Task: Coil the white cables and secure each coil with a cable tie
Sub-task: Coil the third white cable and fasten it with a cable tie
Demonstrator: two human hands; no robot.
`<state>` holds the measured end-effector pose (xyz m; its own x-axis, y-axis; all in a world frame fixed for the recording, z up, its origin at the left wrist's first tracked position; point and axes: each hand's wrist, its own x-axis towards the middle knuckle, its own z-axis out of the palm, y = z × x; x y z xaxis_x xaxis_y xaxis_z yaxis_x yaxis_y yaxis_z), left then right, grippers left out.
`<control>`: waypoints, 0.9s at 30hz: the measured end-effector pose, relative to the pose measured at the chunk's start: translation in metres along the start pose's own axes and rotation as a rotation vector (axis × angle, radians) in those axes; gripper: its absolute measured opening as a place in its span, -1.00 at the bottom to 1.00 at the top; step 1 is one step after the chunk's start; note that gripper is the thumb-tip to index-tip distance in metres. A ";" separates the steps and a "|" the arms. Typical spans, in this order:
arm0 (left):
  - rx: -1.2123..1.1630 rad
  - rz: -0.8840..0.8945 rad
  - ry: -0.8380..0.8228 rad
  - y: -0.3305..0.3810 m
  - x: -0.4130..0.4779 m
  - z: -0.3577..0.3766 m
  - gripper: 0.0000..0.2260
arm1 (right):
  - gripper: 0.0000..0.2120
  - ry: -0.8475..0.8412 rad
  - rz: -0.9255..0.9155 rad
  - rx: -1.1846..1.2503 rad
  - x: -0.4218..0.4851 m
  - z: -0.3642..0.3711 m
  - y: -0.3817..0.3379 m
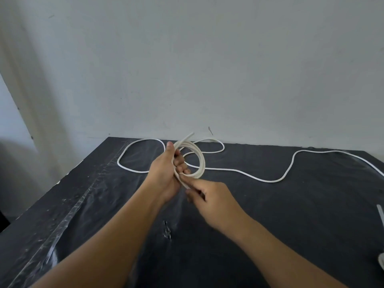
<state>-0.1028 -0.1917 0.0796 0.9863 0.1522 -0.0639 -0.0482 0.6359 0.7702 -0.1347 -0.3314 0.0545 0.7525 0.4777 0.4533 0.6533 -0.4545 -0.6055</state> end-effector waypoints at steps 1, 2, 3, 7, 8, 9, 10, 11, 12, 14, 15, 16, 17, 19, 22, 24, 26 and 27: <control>-0.016 0.009 -0.021 0.003 0.001 -0.003 -0.66 | -0.78 -0.017 0.092 0.061 -0.003 -0.003 0.003; -0.028 0.012 -0.047 0.006 0.001 -0.005 -0.67 | -0.86 -0.041 0.189 0.120 -0.005 -0.007 0.007; -0.040 0.009 -0.075 0.009 0.001 -0.007 -0.67 | -0.87 -0.076 0.282 0.178 -0.006 -0.011 0.012; -0.073 0.008 -0.170 0.017 -0.005 -0.008 -0.67 | -0.82 -0.202 0.558 0.443 -0.011 -0.026 0.030; -0.069 0.006 -0.181 0.018 -0.006 -0.007 -0.67 | -0.84 -0.172 0.610 0.536 -0.011 -0.029 0.034; -0.062 0.001 -0.188 0.018 -0.008 -0.006 -0.67 | -0.87 -0.121 0.663 0.651 -0.010 -0.032 0.037; -0.056 -0.005 -0.193 0.017 -0.009 -0.005 -0.68 | -0.88 -0.068 0.705 0.768 -0.009 -0.036 0.039; -0.050 -0.011 -0.199 0.015 -0.010 -0.005 -0.68 | -0.87 -0.019 0.732 0.872 -0.007 -0.038 0.039; -0.047 -0.018 -0.205 0.012 -0.012 -0.004 -0.67 | -0.86 0.026 0.752 0.961 -0.004 -0.041 0.038; -0.050 -0.032 -0.211 0.006 -0.013 -0.001 -0.67 | -0.87 0.114 0.788 1.112 0.002 -0.043 0.034; -0.051 -0.037 -0.210 0.003 -0.014 0.001 -0.67 | -0.87 0.165 0.806 1.175 0.004 -0.043 0.032; -0.047 -0.037 -0.204 0.000 -0.015 0.002 -0.66 | -0.87 0.221 0.819 1.230 0.007 -0.042 0.030; -0.039 -0.034 -0.195 -0.003 -0.016 0.004 -0.65 | -0.87 0.279 0.817 1.279 0.009 -0.041 0.028; -0.023 -0.029 -0.176 -0.010 -0.018 0.007 -0.65 | -0.89 0.380 0.766 1.312 0.013 -0.036 0.023; -0.022 -0.042 -0.161 -0.020 -0.022 0.012 -0.65 | -0.88 0.461 0.672 1.126 0.017 -0.024 0.017; -0.024 -0.041 -0.150 -0.024 -0.023 0.015 -0.67 | -0.82 0.471 0.653 1.024 0.017 -0.020 0.011; -0.016 -0.034 -0.136 -0.025 -0.023 0.018 -0.68 | -0.78 0.468 0.633 1.004 0.017 -0.018 0.006; -0.014 -0.034 -0.130 -0.025 -0.022 0.018 -0.69 | -0.79 0.460 0.615 0.996 0.016 -0.018 0.005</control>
<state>-0.1207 -0.2250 0.0730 0.9995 0.0318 -0.0060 -0.0161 0.6494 0.7603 -0.1180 -0.3393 0.0707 0.9999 -0.0083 -0.0143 -0.0104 0.3506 -0.9365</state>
